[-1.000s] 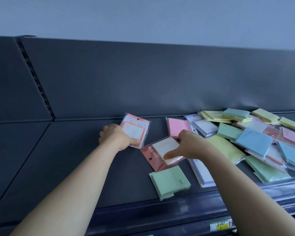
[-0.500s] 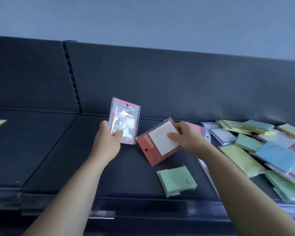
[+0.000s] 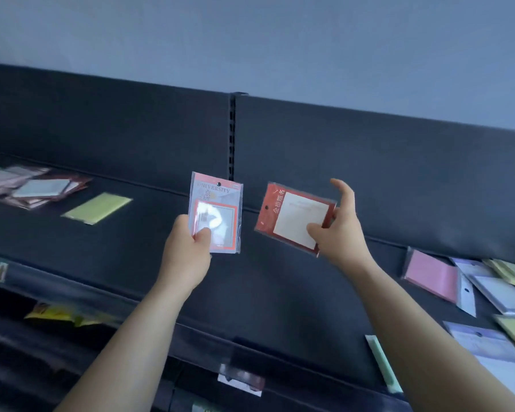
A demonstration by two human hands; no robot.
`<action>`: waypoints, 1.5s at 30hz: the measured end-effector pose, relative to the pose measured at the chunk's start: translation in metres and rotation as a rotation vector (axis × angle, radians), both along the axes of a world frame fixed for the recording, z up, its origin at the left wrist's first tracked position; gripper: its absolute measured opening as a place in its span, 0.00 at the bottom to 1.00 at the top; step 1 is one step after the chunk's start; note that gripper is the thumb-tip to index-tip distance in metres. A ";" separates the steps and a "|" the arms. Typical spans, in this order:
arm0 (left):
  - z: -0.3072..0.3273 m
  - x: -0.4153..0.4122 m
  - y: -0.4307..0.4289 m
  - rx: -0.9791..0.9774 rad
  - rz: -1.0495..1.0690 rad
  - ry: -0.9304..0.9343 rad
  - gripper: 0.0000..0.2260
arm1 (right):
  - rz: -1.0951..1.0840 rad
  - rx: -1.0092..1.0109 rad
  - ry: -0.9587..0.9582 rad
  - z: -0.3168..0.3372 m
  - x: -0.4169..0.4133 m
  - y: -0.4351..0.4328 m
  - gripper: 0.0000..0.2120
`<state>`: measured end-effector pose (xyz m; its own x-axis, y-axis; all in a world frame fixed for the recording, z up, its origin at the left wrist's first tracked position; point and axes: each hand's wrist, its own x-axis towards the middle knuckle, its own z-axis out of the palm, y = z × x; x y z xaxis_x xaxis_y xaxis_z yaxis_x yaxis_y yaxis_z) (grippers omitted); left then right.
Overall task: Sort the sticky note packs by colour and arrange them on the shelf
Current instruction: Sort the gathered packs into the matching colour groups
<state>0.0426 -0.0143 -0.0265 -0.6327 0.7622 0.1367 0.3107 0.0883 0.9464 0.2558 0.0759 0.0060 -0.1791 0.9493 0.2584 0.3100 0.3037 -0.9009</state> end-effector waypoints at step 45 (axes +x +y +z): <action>0.019 -0.537 -0.049 -0.062 0.355 0.205 0.14 | 0.147 -0.141 -0.246 -0.018 -0.560 0.006 0.16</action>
